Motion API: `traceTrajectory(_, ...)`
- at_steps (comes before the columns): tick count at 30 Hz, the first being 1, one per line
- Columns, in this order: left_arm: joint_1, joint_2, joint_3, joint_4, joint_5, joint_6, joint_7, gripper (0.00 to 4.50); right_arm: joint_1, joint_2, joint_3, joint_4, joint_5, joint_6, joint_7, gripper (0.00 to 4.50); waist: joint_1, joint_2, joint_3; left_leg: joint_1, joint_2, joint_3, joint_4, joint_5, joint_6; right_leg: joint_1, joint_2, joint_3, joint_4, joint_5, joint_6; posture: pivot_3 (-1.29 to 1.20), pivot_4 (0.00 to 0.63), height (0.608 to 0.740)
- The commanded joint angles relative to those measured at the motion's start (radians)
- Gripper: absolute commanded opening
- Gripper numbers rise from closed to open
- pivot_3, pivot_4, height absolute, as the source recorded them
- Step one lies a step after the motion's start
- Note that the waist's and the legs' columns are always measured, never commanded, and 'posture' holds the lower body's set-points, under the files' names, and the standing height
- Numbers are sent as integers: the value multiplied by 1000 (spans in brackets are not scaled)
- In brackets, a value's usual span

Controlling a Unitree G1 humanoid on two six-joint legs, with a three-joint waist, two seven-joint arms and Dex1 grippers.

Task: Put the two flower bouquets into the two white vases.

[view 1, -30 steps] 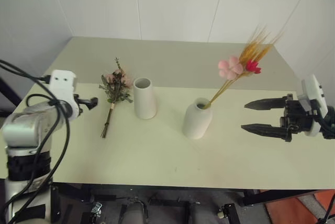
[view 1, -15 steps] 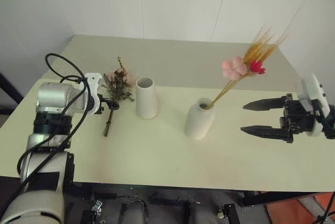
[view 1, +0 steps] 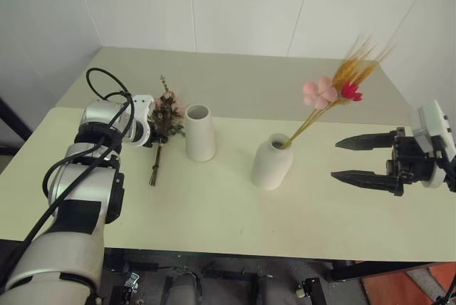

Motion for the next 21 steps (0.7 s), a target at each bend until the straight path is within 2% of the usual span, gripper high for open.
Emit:
traceTrajectory(1, -52, -7, 8, 29, 32, -36, -13, 519, 6, -12, -41, -21, 6, 1, -11, 3875, 1, 0, 0, 0, 0, 0, 1, 0, 0, 0, 0, 0, 0, 0, 0, 0, 150, 740)
traceTrajectory(3, -57, -10, 28, 39, 33, -47, 9, 55, 10, -11, -46, -23, 7, 1, -15, 3875, 1, 0, 0, -1, 0, -1, 1, 0, 0, 0, 0, -1, 0, 0, 0, 0, 150, 740)
traceTrajectory(6, -55, -8, 87, 29, 19, -101, 90, 55, 27, -12, -63, -28, 12, -1, -12, 3875, 1, 0, 0, -2, 0, -2, 2, 0, 0, 0, 0, -1, 0, 0, 0, 0, 150, 740)
traceTrajectory(9, -4, 12, 175, -44, -10, -309, 163, 55, 49, -13, -92, -28, 17, -9, 3, 3875, 1, 0, 0, -3, 0, -3, 2, 0, 0, 0, 0, -2, 0, 0, 0, 0, 150, 740)
traceTrajectory(14, 45, 51, 337, -205, -92, -485, 222, 55, 71, -6, -134, -32, 27, -10, 6, 3875, -2, 0, 0, -3, 0, -3, 3, 0, 0, -1, 0, -3, 1, 1, 0, 0, 150, 740)
traceTrajectory(17, 120, 56, 441, -402, -191, -551, 159, 55, 97, 7, -171, -45, 37, -13, 4, 3875, 0, 0, 0, -3, 0, -3, 3, 0, 0, 0, 0, -3, 1, 1, 0, 0, 150, 740)
traceTrajectory(21, 207, 48, 566, -567, -396, -556, -56, 55, 136, 28, -210, -72, 46, -9, -16, 3875, 1, 0, 0, -3, 0, -3, 4, 0, 0, 0, -1, -3, 1, 1, 0, 0, 150, 740)
